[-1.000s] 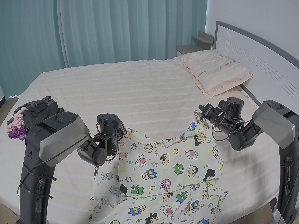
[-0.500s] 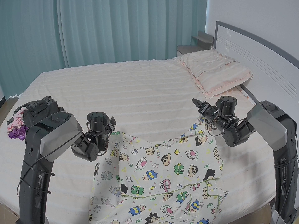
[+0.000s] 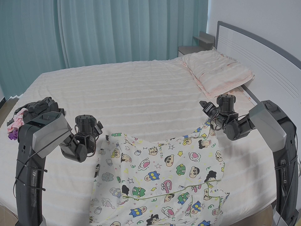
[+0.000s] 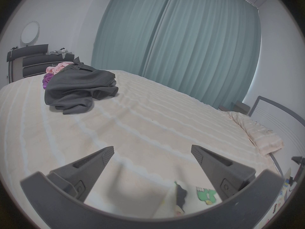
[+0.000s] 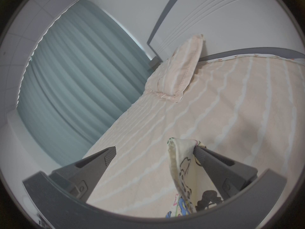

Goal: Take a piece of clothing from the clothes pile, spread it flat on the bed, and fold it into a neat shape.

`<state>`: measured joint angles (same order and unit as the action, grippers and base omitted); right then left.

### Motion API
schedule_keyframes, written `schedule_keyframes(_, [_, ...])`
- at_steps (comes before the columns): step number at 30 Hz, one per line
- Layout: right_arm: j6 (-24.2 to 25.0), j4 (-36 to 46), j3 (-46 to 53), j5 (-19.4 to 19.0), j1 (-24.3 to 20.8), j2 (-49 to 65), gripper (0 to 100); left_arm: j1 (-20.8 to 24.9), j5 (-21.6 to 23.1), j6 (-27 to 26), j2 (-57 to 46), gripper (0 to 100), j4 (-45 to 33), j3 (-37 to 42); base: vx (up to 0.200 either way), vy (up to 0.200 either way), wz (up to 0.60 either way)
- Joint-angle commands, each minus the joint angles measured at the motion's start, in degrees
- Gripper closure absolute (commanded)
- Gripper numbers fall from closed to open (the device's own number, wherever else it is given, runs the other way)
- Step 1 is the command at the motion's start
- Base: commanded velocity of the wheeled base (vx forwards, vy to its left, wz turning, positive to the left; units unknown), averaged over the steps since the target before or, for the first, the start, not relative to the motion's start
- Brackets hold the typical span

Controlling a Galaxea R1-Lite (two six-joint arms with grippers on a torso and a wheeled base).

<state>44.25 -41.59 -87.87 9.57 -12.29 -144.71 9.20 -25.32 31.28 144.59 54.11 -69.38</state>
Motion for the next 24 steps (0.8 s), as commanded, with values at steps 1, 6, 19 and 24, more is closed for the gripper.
schedule_keyframes(1, [5.67,4.59,-5.47,3.70,-0.02,0.13,0,0.02,0.45,0.54,-5.37,0,0.20,4.43,0.000,0.000,0.00])
schedule_keyframes(6, [8.39,12.24,-7.14,3.00,0.42,1.36,0,0.55,0.80,2.21,-9.07,0,0.20,7.59,0.000,0.000,0.00])
schedule_keyframes(19, [8.04,32.28,-4.94,-3.77,0.51,5.06,0,2.57,7.39,10.82,-21.46,0,0.55,22.27,0.000,0.000,0.00])
schedule_keyframes(24, [-0.75,28.41,5.16,-4.56,0.33,7.87,0,3.80,9.94,15.48,-27.61,0,1.08,29.21,0.000,0.000,0.00])
